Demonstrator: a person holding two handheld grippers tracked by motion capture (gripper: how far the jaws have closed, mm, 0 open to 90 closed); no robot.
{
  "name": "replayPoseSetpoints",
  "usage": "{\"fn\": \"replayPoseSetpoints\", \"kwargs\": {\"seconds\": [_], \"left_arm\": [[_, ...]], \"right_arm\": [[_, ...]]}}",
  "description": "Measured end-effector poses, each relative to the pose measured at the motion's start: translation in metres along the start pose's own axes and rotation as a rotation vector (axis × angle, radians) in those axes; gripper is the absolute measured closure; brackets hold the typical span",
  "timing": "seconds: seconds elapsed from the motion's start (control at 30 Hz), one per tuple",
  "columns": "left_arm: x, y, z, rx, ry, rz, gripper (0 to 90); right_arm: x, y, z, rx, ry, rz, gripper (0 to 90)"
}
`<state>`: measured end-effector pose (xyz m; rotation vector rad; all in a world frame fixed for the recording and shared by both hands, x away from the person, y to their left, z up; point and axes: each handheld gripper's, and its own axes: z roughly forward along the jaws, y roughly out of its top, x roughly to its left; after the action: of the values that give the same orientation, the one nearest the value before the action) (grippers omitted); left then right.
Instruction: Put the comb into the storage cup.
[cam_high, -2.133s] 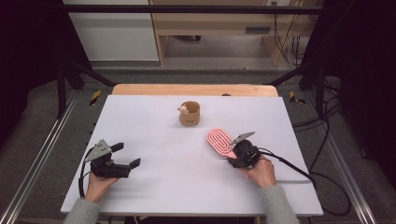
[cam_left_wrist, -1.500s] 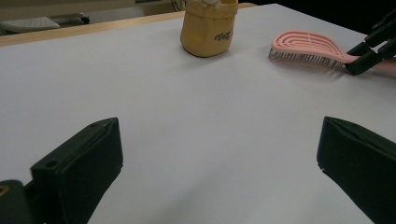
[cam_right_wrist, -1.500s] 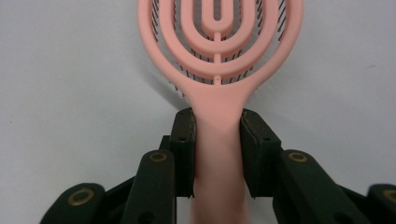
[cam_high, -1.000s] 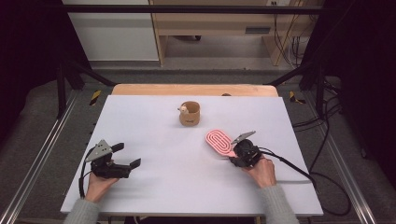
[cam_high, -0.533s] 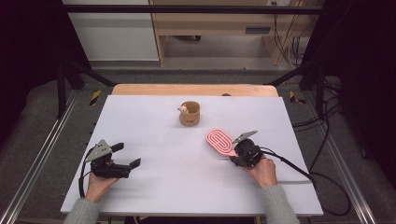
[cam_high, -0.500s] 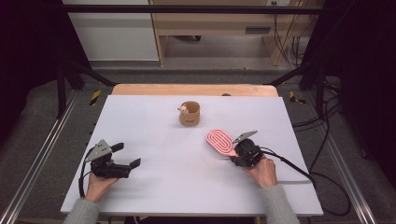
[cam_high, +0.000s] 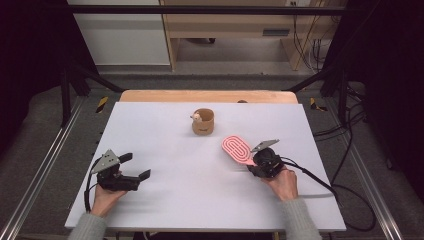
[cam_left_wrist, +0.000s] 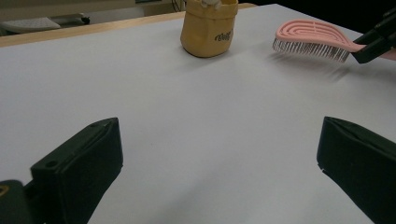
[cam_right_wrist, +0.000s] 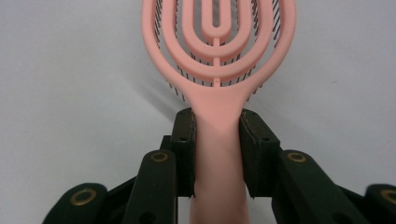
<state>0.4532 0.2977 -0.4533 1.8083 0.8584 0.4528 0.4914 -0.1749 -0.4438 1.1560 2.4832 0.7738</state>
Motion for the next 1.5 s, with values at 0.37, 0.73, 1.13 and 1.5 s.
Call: {"fn": "replayPoseSetpoints", "kwargs": {"seconds": [0.37,0.73,1.13,1.5], "left_arm": [[-0.001,0.000,0.000,-0.001,-0.002,-0.003,0.2],[-0.002,0.001,0.001,0.000,-0.003,-0.004,0.2],[-0.004,0.002,0.002,-0.002,-0.006,-0.006,0.2],[-0.008,0.004,0.004,0.000,-0.009,-0.010,0.2]], "right_arm": [[-0.001,0.000,-0.006,-0.042,-0.013,-0.003,69.4],[-0.001,0.000,-0.015,-0.088,-0.016,-0.008,69.4],[0.000,0.001,-0.023,-0.153,0.002,-0.002,69.4],[0.002,0.000,-0.029,-0.207,0.011,-0.009,69.4]]}}
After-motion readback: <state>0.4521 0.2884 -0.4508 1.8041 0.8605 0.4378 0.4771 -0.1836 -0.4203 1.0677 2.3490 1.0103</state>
